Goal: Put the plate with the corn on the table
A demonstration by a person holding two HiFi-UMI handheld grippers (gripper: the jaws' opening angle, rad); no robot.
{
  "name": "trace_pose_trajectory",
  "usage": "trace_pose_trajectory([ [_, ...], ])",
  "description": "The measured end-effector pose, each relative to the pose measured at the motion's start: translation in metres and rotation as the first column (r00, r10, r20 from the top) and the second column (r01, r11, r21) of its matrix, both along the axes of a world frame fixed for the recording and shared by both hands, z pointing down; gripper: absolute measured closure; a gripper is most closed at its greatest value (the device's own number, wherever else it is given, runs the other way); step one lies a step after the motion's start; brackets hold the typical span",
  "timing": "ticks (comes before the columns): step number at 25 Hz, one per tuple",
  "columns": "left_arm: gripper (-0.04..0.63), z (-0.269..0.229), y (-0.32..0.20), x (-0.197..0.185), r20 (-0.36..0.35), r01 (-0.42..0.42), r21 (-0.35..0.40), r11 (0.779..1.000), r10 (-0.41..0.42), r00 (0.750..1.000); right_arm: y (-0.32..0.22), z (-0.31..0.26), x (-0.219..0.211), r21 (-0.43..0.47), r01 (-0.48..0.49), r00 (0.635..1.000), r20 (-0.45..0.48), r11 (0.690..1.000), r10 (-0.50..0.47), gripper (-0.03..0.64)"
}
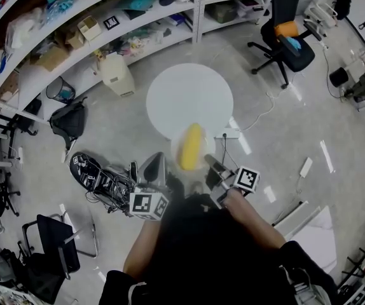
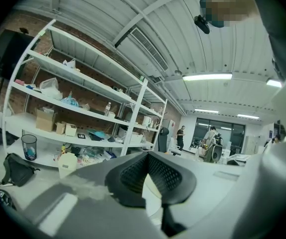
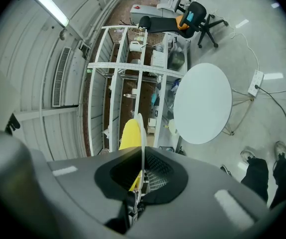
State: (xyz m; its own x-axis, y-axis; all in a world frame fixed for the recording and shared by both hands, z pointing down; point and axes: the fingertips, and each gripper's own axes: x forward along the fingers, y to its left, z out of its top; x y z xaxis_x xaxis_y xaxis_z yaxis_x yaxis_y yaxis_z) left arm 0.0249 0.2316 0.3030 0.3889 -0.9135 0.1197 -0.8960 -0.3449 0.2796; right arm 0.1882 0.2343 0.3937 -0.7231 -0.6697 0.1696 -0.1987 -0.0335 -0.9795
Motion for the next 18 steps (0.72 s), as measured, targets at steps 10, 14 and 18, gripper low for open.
trace_pose_trajectory([
  [10,0.594,0.005,-0.029,-0.006,-0.005,-0.036,-0.009,0.999,0.036,0.999,-0.022,0.004,-0.007,-0.007,-0.03,0.999,0.009,1.0,0.03,0.597],
  [14,0.594,0.005,-0.039,-0.014,-0.006,-0.044,-0.013,0.999,0.044,0.999,-0.029,0.005,-0.014,-0.01,-0.038,0.999,0.009,0.999,0.038,0.598],
  [18,0.594,0.007,-0.051,-0.018,-0.008,-0.053,-0.016,0.998,0.052,0.999,-0.039,0.007,-0.016,0.0,-0.039,0.999,-0.013,0.999,0.039,0.597],
])
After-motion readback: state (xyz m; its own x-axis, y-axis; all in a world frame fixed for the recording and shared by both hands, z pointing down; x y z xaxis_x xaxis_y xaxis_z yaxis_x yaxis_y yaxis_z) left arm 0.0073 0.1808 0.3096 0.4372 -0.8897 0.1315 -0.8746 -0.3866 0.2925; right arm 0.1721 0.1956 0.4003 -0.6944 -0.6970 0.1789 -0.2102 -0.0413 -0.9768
